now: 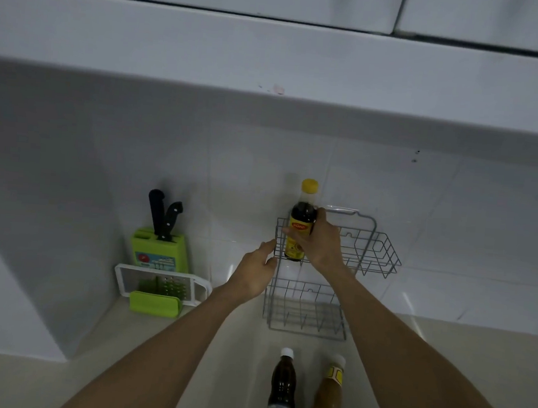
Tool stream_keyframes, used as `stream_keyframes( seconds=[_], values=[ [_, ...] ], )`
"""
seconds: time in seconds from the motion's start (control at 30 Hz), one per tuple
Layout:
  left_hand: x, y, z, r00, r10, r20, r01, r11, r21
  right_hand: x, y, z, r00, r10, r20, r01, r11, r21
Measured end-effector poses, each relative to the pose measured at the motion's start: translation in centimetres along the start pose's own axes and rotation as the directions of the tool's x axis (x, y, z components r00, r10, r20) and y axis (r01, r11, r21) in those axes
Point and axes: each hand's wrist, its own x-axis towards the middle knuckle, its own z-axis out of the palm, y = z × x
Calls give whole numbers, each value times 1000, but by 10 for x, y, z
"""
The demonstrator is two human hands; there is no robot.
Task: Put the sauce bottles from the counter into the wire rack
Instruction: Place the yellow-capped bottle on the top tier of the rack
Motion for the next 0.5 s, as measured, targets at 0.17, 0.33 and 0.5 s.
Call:
stream_keyframes(
  seconds=[0.17,0.33,0.5],
  values=[
    [0,-1,0,1000,0,-3,0,1000,-10,3,-2,5,1000,-4,5,4,1000,15],
    [-3,0,-1,1000,8,-11,-8,1000,-24,2,-4,8,999,-13,51,10,998,55],
    [-4,1,-1,1000,2,-1,-2,1000,-5,1,-3,8,995,-32,91,26,997,76]
  ],
)
